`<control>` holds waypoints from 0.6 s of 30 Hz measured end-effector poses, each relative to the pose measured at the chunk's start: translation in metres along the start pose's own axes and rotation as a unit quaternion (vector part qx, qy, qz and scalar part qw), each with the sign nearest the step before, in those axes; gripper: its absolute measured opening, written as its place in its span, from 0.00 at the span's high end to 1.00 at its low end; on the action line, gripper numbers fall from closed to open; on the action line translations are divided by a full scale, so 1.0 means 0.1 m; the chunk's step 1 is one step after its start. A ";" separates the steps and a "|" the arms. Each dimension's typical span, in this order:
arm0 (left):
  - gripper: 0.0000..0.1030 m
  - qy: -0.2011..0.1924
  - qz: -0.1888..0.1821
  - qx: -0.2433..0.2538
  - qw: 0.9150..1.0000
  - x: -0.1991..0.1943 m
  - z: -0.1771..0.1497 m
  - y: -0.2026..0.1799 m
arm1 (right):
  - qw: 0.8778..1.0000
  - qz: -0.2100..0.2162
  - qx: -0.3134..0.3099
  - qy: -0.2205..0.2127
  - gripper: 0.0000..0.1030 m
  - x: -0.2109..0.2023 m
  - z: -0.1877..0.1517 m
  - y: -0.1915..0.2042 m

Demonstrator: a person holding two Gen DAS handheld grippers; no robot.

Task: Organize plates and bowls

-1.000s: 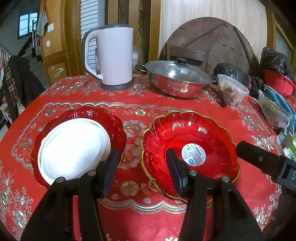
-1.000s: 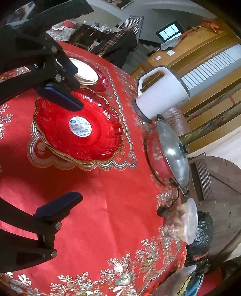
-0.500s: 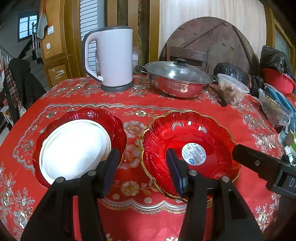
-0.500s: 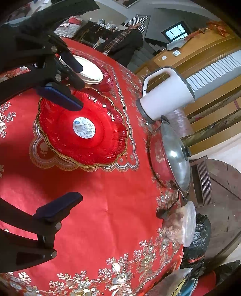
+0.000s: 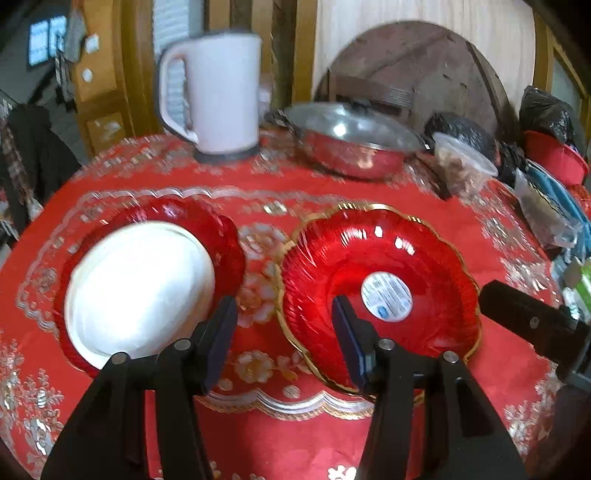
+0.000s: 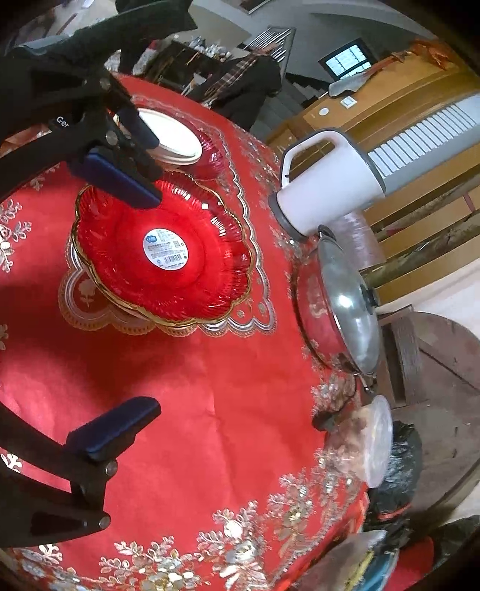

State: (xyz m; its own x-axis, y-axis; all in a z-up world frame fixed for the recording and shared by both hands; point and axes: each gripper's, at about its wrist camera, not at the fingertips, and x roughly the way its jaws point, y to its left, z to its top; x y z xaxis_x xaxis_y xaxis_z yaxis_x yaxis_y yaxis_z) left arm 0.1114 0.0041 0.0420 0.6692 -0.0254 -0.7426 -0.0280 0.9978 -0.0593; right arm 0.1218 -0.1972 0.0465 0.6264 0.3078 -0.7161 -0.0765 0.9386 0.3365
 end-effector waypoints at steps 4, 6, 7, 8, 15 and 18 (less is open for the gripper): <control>0.45 0.011 -0.005 -0.007 1.000 0.05 0.03 0.00 | 0.999 0.025 0.027 0.024 0.01 0.09 0.04 -0.10; 0.45 0.017 -0.007 -0.011 1.000 0.07 0.03 0.00 | 0.998 0.034 0.033 0.031 0.01 0.14 0.04 -0.12; 0.45 0.023 -0.010 -0.014 1.000 0.10 0.04 0.01 | 0.998 0.037 0.034 0.036 0.01 0.17 0.04 -0.12; 0.45 0.031 -0.015 -0.015 0.999 0.13 0.04 0.01 | 0.998 0.040 0.035 0.041 0.01 0.21 0.04 -0.12; 0.45 0.047 -0.014 -0.017 0.999 0.23 0.06 0.03 | 0.995 0.069 0.049 0.048 0.02 0.31 0.03 -0.14; 0.45 0.054 -0.015 -0.024 0.998 0.28 0.06 0.03 | 0.992 0.087 0.065 0.058 0.04 0.37 0.02 -0.18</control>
State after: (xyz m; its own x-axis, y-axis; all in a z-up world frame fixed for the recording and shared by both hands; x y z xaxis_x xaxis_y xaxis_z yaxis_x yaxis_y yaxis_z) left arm 0.1348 0.0069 0.0250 0.5857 -0.0649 -0.8079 -0.0455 0.9926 -0.1127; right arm 0.1484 -0.2031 0.0151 0.5192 0.4856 -0.7033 -0.0703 0.8444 0.5311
